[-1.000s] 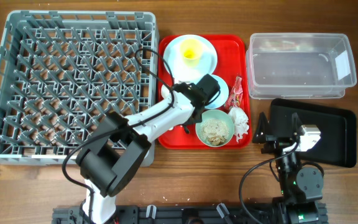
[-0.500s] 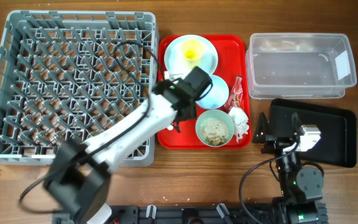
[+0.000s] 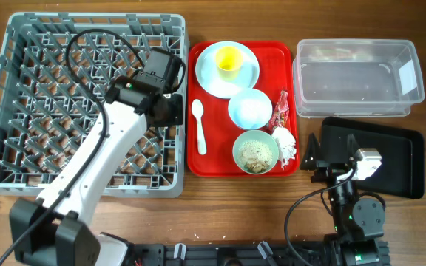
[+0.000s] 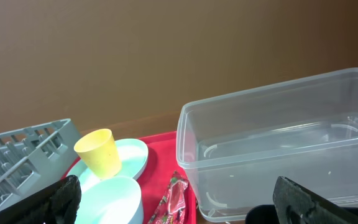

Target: Sort waste into correct bins and load items into the dishwasher rack

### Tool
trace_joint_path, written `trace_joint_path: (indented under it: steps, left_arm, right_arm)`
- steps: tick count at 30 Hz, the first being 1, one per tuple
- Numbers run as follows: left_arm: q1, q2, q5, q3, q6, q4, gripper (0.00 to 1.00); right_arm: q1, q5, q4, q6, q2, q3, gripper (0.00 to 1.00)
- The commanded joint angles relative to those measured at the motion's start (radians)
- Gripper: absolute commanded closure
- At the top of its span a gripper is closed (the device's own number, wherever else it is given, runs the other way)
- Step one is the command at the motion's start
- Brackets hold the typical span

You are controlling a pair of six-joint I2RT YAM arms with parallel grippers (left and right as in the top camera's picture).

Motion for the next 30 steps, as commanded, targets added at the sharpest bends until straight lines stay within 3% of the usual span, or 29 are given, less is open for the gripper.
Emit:
trace_joint_path:
  steps: [1,5,12,13,15,17,21,23,24,25,26,28,29,30]
  left_arm:
    - [0.008,0.057,0.019,-0.023,0.033,0.011,0.96]
    - [0.008,0.109,0.019,-0.042,0.033,0.037,0.96]
    - [0.008,0.114,-0.007,-0.043,0.006,0.034,0.85]
    - [0.008,0.114,-0.007,-0.043,0.006,0.035,0.81]
    - [0.013,0.114,-0.050,-0.043,-0.031,0.036,0.65]
    - [0.029,0.110,-0.072,-0.033,-0.055,0.036,0.65]
    - [0.030,0.043,0.087,0.042,-0.066,-0.001,0.68]
    - [0.011,-0.004,0.176,0.042,-0.138,0.014,0.67]
    - [-0.017,-0.018,0.181,0.042,-0.178,0.015,0.63]
    - [-0.038,-0.018,0.200,0.042,-0.179,0.023,0.40]
    - [-0.061,-0.017,0.251,0.042,-0.178,0.034,0.00]
    - [-0.088,-0.017,0.277,0.042,-0.178,0.056,0.00]
    - [-0.112,-0.015,0.281,0.041,-0.179,0.073,0.14]
    - [-0.138,-0.009,0.280,0.041,-0.179,0.082,0.37]
  right_arm:
    - [0.004,-0.009,0.005,-0.008,-0.005,-0.001,0.00]
    - [0.004,-0.009,0.005,-0.008,-0.005,-0.001,0.00]
    - [0.004,-0.009,0.005,-0.008,-0.005,-0.001,0.00]
    - [0.004,-0.009,0.005,-0.008,-0.005,-0.001,0.00]
    - [0.004,-0.009,0.005,-0.008,-0.005,-0.001,0.00]
    - [0.004,-0.009,0.005,-0.008,-0.005,-0.001,0.00]
    - [0.004,-0.009,0.005,-0.008,-0.005,-0.001,0.00]
    - [0.004,-0.009,0.005,-0.008,-0.005,-0.001,0.00]
    - [0.004,-0.009,0.005,-0.008,-0.005,-0.001,0.00]
    - [0.004,-0.009,0.005,-0.008,-0.005,-0.001,0.00]
    - [0.004,-0.009,0.005,-0.008,-0.005,-0.001,0.00]
    - [0.004,-0.009,0.005,-0.008,-0.005,-0.001,0.00]
    - [0.004,-0.009,0.005,-0.008,-0.005,-0.001,0.00]
    - [0.004,-0.009,0.005,-0.008,-0.005,-0.001,0.00]
